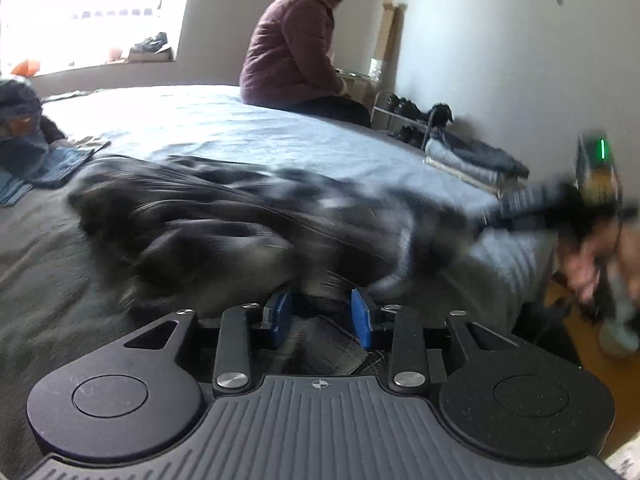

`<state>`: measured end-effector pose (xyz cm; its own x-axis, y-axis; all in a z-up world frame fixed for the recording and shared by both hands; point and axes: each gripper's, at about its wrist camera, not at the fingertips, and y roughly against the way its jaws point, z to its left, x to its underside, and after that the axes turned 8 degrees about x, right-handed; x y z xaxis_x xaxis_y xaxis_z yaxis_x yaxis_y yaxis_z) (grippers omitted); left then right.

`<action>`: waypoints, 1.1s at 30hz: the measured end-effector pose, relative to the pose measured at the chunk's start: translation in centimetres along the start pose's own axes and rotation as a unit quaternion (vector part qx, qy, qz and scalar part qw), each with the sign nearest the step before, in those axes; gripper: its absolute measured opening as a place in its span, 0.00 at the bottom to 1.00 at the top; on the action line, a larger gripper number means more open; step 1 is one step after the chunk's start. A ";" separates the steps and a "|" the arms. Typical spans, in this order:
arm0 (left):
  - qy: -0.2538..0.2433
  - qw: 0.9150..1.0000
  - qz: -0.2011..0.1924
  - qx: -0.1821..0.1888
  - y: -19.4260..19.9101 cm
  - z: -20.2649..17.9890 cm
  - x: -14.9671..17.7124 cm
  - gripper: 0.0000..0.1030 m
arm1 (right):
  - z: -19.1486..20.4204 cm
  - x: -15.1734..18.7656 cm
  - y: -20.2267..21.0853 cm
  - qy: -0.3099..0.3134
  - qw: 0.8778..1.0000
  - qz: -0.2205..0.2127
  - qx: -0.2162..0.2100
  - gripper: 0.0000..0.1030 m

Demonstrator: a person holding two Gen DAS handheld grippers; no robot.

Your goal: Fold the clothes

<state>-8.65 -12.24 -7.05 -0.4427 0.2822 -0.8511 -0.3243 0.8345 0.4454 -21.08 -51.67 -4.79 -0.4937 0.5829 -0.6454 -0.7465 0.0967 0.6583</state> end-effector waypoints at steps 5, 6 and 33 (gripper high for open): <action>0.063 0.997 -0.038 0.002 2.5 2.4 -0.9 0.42 | -1.5 -0.2 1.3 -0.009 1.000 0.015 0.017 0.49; 0.077 0.996 -0.051 0.001 2.9 3.1 -1.1 0.45 | -1.3 -0.8 2.1 -0.004 1.000 0.004 0.029 0.50; 0.119 0.982 -0.017 -0.144 -5.0 12.8 -2.6 0.47 | 29.5 -6.3 -22.6 0.285 0.938 0.133 -0.144 0.11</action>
<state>4.77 -11.10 -10.64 -0.5997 0.1091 -0.7928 -0.5506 0.6627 0.5077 12.06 -33.76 -4.17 -0.7768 0.0224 -0.6293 -0.6123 -0.2600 0.7466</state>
